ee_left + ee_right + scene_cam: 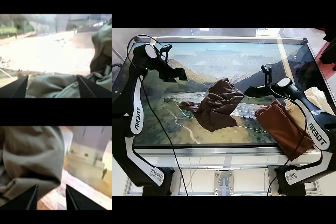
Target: Fold the shirts.
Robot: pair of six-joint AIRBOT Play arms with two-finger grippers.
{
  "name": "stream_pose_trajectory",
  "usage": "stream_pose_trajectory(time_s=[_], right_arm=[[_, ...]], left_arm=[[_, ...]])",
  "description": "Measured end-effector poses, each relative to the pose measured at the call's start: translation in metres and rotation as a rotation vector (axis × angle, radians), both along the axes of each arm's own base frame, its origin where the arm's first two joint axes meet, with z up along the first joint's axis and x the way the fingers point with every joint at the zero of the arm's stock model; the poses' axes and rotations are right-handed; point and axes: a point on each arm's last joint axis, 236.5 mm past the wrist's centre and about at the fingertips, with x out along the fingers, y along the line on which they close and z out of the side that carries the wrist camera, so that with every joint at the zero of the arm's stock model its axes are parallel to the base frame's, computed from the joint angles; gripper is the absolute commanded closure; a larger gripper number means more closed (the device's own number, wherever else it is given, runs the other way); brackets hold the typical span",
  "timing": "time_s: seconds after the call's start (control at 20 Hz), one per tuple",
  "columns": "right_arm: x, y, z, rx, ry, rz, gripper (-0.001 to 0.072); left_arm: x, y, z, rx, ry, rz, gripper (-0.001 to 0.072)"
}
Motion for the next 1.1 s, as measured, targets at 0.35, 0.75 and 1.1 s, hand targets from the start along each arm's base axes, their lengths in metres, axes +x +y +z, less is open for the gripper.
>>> stream_pose_trajectory(time_s=[0.35,0.75,1.1], right_arm=[[0.011,0.036,-0.038,0.035,0.084,0.068,0.0351],[0.032,0.035,-0.031,0.010,0.050,0.104,0.0683],[0.047,0.019,0.018,0.039,0.032,0.123,0.0683]], left_arm=[[-0.008,0.009,-0.010,-0.030,0.042,0.006,-0.0004],[-0.047,0.005,-0.044,-0.084,0.160,-0.090,-0.0004],[-0.073,-0.004,-0.095,-0.144,0.221,-0.095,-0.0003]])
